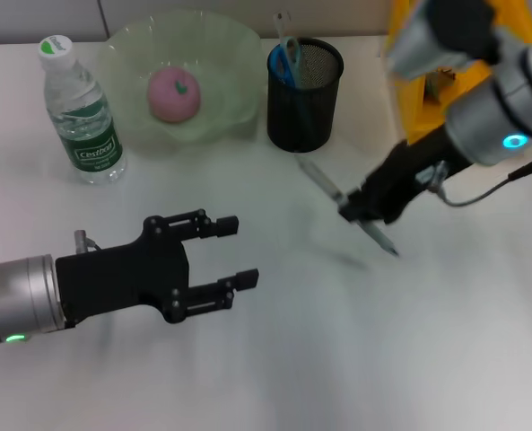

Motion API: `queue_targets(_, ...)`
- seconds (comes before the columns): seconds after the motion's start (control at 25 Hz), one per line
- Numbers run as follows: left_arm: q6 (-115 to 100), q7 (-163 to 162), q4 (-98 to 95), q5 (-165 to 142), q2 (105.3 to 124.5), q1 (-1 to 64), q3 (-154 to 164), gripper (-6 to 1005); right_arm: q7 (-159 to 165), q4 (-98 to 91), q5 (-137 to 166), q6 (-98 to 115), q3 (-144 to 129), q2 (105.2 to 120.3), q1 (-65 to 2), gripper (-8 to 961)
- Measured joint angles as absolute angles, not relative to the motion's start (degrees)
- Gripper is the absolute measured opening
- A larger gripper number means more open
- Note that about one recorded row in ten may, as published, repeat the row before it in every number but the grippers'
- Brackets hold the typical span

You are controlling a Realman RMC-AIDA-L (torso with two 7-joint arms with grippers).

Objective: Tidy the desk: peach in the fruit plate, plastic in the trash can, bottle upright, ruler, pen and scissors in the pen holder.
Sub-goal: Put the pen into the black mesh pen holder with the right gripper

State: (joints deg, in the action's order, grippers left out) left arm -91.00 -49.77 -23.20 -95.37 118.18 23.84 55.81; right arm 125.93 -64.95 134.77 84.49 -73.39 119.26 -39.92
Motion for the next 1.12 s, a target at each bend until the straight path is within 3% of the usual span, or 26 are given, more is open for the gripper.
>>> queue_targets(0.4,-91.39,-50.71,-23.19,-93.38,118.38,23.86,55.17,676,94.42,-50.77,108.31,79.51,-65.64,119.27,-32.01,127)
queue_targets(0.8,-91.41,-50.74,-23.09,-93.01,118.48,24.25,55.2,676,52.31,-20.52,82.47,78.91,-59.94,119.57,-33.37,126)
queue_targets(1.12,-91.46,-51.05,-22.75,-93.01,118.47,24.24,55.2,676,47.42,-16.5,79.18,79.35,-60.01,119.62,-34.03,126)
